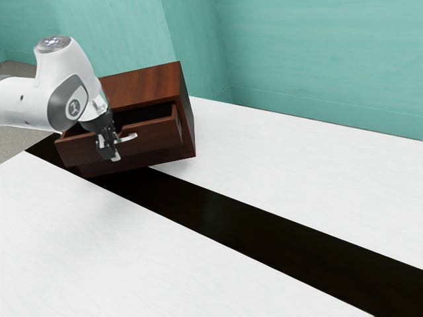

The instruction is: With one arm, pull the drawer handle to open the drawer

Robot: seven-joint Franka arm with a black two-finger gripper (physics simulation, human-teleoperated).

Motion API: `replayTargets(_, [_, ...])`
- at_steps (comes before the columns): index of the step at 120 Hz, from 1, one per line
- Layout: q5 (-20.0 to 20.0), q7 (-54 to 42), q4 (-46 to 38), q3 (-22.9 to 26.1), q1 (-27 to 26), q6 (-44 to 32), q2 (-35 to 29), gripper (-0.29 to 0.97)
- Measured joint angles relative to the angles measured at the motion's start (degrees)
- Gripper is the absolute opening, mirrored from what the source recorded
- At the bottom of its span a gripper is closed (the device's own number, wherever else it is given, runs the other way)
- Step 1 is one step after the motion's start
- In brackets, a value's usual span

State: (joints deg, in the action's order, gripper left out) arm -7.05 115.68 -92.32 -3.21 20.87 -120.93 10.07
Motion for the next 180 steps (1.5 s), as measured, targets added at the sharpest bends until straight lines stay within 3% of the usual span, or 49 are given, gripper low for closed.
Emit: replayTargets(180, [0.02,1.7,-12.78,1.04,-1.54,2.02,-11.52,0.36])
